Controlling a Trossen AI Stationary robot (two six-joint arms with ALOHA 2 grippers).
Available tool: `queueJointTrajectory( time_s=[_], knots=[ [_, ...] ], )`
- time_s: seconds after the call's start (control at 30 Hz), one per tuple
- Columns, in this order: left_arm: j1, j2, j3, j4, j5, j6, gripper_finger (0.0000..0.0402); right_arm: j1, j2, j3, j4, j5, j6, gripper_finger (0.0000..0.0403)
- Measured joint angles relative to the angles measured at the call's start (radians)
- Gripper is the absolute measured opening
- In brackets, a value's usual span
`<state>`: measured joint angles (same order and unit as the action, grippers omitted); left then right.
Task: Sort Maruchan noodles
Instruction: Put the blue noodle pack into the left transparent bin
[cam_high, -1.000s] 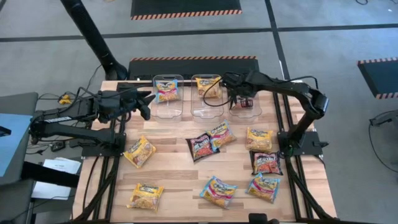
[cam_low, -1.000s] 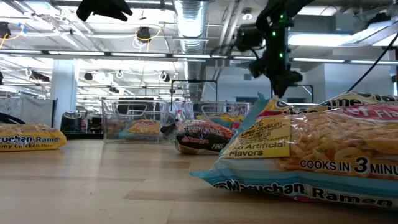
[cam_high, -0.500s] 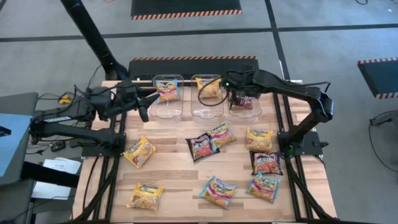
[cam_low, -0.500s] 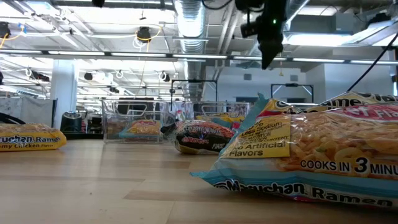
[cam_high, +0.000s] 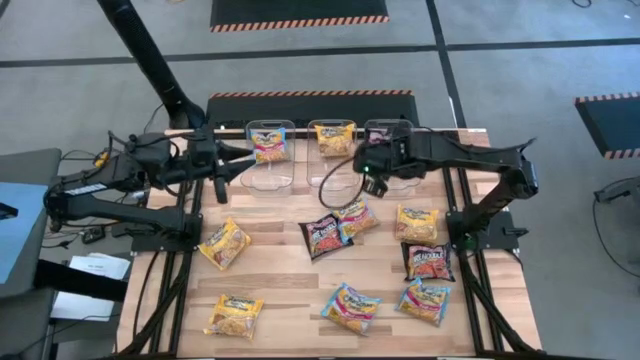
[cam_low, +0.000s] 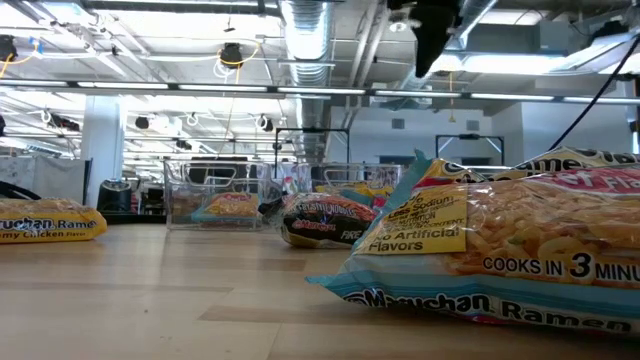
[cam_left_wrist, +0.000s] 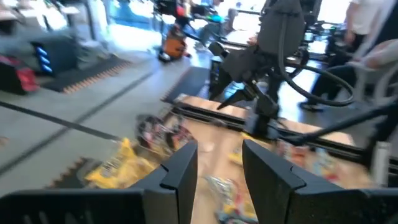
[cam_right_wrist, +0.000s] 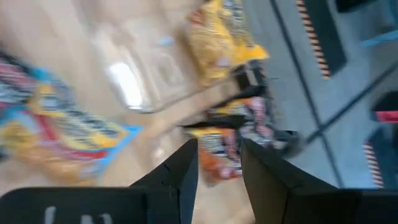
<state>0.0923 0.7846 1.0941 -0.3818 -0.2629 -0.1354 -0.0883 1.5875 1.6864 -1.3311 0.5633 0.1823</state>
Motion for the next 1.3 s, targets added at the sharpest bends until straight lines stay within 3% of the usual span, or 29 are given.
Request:
queueJointTrajectory(
  time_s=[0.37, 0.53, 0.67, 0.9, 1.1, 1.3],
  knots=[
    [-0.024, 0.003, 0.039, -0.184, 0.208, -0.180, 0.0116, 0.204, 0.001, 0.026, -0.008, -0.224, 0.408, 0.0145],
    [-0.057, 0.008, 0.039, -0.259, 0.226, -0.242, 0.0116, 0.291, 0.005, 0.026, 0.015, -0.343, 0.560, 0.0157],
    [-0.090, 0.021, 0.038, -0.290, 0.227, -0.254, 0.0116, 0.362, 0.005, 0.026, 0.055, -0.357, 0.649, 0.0187],
    [-0.157, 0.072, 0.038, -0.324, 0.230, -0.268, 0.0116, 0.466, 0.003, 0.013, 0.149, -0.436, 0.724, 0.0226],
    [-0.204, 0.131, 0.038, -0.358, 0.239, -0.271, 0.0116, 0.518, 0.003, -0.095, 0.356, -0.555, 0.738, 0.0228],
    [-0.228, 0.170, 0.038, -0.371, 0.283, -0.272, 0.0116, 0.554, 0.005, -0.198, 0.516, -0.566, 0.746, 0.0228]
  ],
)
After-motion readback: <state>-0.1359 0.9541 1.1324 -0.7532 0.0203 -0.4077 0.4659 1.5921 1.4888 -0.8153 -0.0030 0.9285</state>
